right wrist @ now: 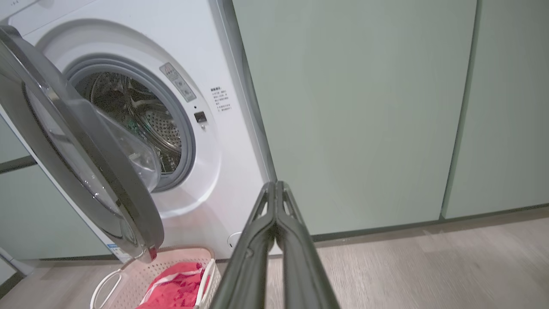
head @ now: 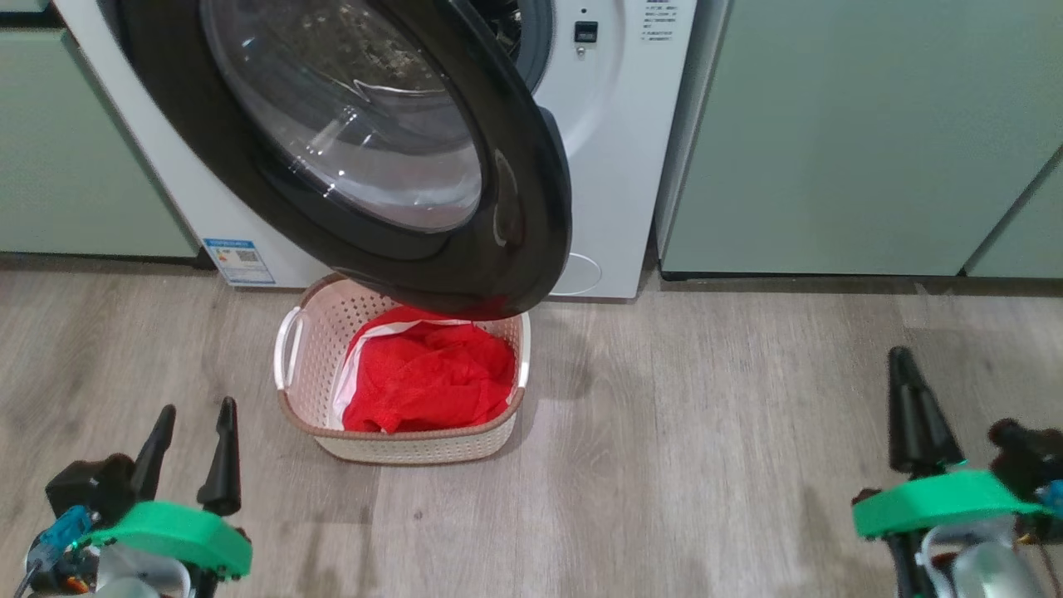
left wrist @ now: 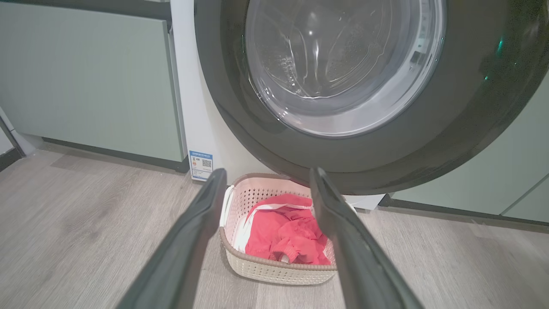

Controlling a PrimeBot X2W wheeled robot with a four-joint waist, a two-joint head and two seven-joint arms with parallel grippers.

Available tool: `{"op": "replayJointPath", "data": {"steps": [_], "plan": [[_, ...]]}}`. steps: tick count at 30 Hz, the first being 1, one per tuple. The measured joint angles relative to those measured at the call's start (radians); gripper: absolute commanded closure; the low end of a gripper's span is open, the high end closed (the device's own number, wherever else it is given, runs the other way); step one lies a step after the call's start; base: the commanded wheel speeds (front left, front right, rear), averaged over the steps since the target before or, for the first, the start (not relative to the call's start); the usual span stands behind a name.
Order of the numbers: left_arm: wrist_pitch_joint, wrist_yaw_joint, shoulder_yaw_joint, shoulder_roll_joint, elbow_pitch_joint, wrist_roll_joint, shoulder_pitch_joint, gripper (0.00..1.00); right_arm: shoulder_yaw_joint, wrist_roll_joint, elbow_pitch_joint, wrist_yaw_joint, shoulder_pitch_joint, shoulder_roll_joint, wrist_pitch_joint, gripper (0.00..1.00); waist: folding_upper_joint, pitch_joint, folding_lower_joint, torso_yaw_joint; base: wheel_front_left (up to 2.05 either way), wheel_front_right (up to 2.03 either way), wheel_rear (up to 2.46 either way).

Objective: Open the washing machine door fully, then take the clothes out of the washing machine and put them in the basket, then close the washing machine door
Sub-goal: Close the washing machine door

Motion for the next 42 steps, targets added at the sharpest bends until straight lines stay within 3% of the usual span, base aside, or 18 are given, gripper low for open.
{"op": "replayJointPath", "data": {"steps": [5, 12, 16, 21, 26, 32, 37, 42], "plan": [[0.000, 0.000, -0.006, -0.008, 0.002, 0.006, 0.000, 0.00, -0.041, 0.000, -0.079, 0.000, -0.030, 0.000, 0.000, 1.00, 0.0000, 0.004, 0.0000, 0.024, 0.00, 0.00, 0.00], [0.000, 0.000, -0.012, -0.031, 0.003, 0.019, 0.001, 0.00, -0.016, 0.000, -0.182, 0.000, -0.119, -0.014, 0.000, 1.00, 0.0000, 0.002, 0.0000, 0.071, 0.00, 0.00, 0.00], [0.000, 0.000, -0.012, -0.050, 0.003, 0.028, 0.001, 0.00, 0.075, 0.003, -0.223, 0.000, -0.181, -0.037, -0.001, 1.00, 0.0000, 0.003, 0.0000, 0.110, 0.00, 0.00, 0.00], [0.000, 0.000, -0.020, -0.070, 0.013, 0.036, 0.000, 0.00, 0.260, 0.021, -0.213, 0.000, -0.267, -0.074, -0.001, 1.00, 0.0000, 0.008, 0.0000, 0.169, 0.00, 0.00, 0.00], [0.000, 0.000, -0.043, -0.087, 0.016, 0.036, -0.002, 0.00, 0.429, 0.037, -0.133, 0.000, -0.360, -0.095, -0.001, 1.00, 0.0000, 0.017, 0.0000, 0.233, 0.00, 0.00, 0.00], [0.000, 0.000, -0.070, -0.102, 0.016, 0.040, -0.027, 0.00, 0.559, 0.074, 0.064, 0.000, -0.439, -0.107, -0.001, 1.00, 0.0000, 0.055, 0.0000, 0.295, 0.00, 0.00, 0.00], [0.000, 0.000, -0.077, -0.132, 0.010, 0.040, -0.075, 0.00, 0.573, 0.102, 0.230, 0.000, -0.524, -0.113, -0.001, 1.00, 0.0000, 0.105, 0.0000, 0.324, 0.00, 0.00, 0.00], [0.000, 0.000, -0.088, -0.141, 0.010, 0.040, -0.090, 0.00, 0.506, 0.102, 0.328, 0.000, -0.606, -0.112, -0.001, 1.00, 0.0000, 0.158, 0.0000, 0.337, 0.00, 0.00, 0.00]]}}
